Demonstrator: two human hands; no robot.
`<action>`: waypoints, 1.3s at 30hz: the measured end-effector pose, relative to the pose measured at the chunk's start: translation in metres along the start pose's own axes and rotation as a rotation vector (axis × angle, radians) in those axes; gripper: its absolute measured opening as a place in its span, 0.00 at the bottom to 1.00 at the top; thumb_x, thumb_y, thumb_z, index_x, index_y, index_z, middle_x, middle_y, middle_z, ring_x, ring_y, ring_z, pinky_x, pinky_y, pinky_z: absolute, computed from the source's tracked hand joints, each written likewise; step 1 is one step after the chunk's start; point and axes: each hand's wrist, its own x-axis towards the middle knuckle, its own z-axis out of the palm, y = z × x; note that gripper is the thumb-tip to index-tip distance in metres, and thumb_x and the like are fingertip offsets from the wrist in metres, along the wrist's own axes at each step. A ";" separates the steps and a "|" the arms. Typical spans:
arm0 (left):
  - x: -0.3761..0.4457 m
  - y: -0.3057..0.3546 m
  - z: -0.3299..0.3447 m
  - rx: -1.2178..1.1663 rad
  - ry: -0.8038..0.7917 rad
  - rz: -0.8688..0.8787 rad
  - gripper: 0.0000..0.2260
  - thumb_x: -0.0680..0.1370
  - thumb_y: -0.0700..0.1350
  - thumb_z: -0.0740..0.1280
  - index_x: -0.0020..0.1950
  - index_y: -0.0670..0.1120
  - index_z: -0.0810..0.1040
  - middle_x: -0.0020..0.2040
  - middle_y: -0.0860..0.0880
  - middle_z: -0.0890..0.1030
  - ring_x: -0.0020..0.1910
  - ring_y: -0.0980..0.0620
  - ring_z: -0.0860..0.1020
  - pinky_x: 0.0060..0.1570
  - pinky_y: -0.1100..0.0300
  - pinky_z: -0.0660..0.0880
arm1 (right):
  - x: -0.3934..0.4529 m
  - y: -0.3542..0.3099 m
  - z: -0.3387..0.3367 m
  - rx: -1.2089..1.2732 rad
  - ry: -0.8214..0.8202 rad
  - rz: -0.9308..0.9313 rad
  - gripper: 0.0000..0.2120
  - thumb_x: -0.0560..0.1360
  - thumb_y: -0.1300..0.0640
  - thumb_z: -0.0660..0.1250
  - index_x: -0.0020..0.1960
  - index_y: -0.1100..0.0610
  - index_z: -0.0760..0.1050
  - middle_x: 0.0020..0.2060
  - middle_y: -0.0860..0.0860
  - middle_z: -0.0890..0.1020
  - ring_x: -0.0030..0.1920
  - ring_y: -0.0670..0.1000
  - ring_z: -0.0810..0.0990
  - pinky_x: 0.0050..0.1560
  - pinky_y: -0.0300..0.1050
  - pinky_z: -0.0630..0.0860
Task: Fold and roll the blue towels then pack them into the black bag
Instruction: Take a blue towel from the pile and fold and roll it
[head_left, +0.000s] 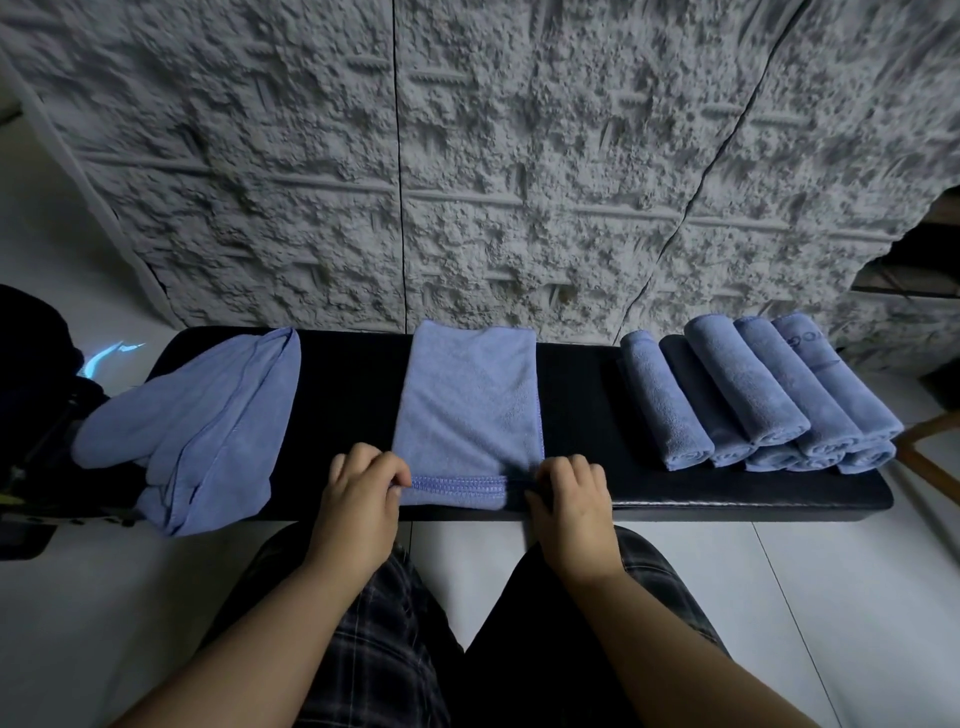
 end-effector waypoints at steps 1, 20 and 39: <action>0.000 -0.001 0.000 0.008 -0.008 0.031 0.11 0.69 0.30 0.68 0.40 0.46 0.76 0.44 0.52 0.72 0.44 0.50 0.69 0.41 0.54 0.74 | 0.001 0.000 0.000 0.007 0.002 -0.050 0.03 0.70 0.62 0.66 0.42 0.57 0.72 0.39 0.52 0.73 0.39 0.54 0.68 0.39 0.48 0.70; 0.003 -0.012 0.009 0.056 -0.138 0.143 0.12 0.71 0.37 0.71 0.50 0.48 0.75 0.51 0.54 0.71 0.48 0.54 0.69 0.46 0.60 0.68 | 0.001 0.004 0.014 -0.049 -0.093 -0.162 0.10 0.68 0.63 0.73 0.48 0.57 0.78 0.44 0.50 0.77 0.42 0.51 0.72 0.47 0.41 0.69; 0.007 -0.001 0.006 -0.068 -0.206 -0.026 0.10 0.81 0.40 0.56 0.56 0.44 0.75 0.47 0.55 0.72 0.48 0.53 0.67 0.48 0.62 0.64 | 0.013 0.016 -0.001 0.021 -0.239 -0.038 0.08 0.80 0.57 0.58 0.50 0.62 0.71 0.42 0.55 0.76 0.42 0.52 0.66 0.44 0.46 0.63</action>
